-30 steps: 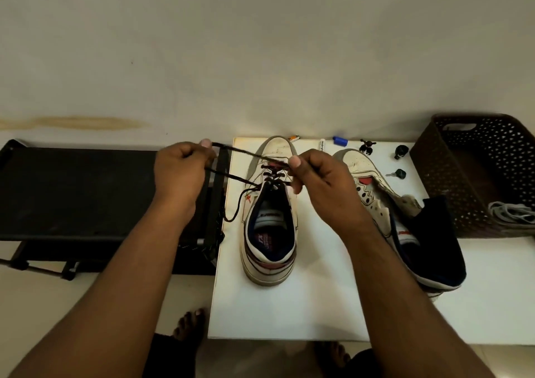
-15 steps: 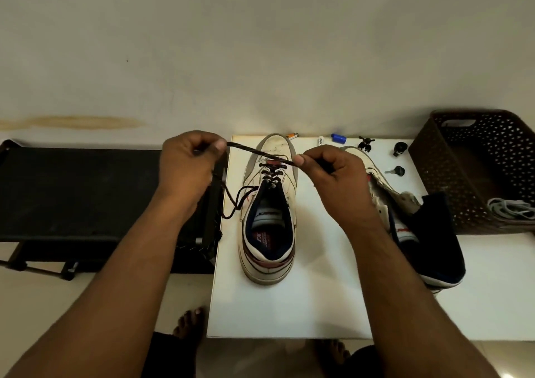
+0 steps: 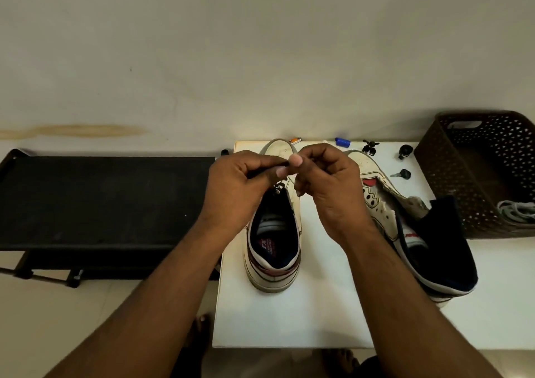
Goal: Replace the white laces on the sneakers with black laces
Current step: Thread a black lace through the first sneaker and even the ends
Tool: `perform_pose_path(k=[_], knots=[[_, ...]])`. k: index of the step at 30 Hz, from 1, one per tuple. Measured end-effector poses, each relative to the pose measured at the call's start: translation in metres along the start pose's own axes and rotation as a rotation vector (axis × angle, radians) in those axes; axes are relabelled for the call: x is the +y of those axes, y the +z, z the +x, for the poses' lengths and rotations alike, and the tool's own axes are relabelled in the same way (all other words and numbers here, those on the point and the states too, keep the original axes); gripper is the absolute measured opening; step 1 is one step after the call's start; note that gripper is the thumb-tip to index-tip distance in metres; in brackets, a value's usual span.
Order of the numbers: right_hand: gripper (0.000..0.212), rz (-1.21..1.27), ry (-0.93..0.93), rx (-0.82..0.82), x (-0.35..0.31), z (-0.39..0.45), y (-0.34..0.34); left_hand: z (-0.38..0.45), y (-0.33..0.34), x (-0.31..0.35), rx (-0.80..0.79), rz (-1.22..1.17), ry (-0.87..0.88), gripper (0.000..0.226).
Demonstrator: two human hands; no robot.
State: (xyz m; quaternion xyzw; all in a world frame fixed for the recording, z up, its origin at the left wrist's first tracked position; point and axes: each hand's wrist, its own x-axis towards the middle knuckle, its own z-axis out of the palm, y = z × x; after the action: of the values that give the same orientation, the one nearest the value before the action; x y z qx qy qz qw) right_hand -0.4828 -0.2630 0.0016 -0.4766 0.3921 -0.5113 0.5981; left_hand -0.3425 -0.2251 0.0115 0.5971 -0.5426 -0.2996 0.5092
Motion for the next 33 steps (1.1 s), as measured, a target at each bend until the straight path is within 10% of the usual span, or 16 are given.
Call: perform_pose_path(k=[6,20,33], knots=[[0.011,-0.786,0.044,-0.145,0.017,0.003,-0.015,0.005,-0.003,-0.014,0.061,0.046,-0.106,0.009],[0.005,-0.229,0.470,-0.142,0.002,0.004,-0.032,0.009,-0.007,-0.017,-0.223,0.324,-0.026,0.010],[0.006,-0.189,0.499,-0.127,0.005,0.005,-0.034,0.003,0.001,-0.015,-0.269,0.415,-0.028,0.012]])
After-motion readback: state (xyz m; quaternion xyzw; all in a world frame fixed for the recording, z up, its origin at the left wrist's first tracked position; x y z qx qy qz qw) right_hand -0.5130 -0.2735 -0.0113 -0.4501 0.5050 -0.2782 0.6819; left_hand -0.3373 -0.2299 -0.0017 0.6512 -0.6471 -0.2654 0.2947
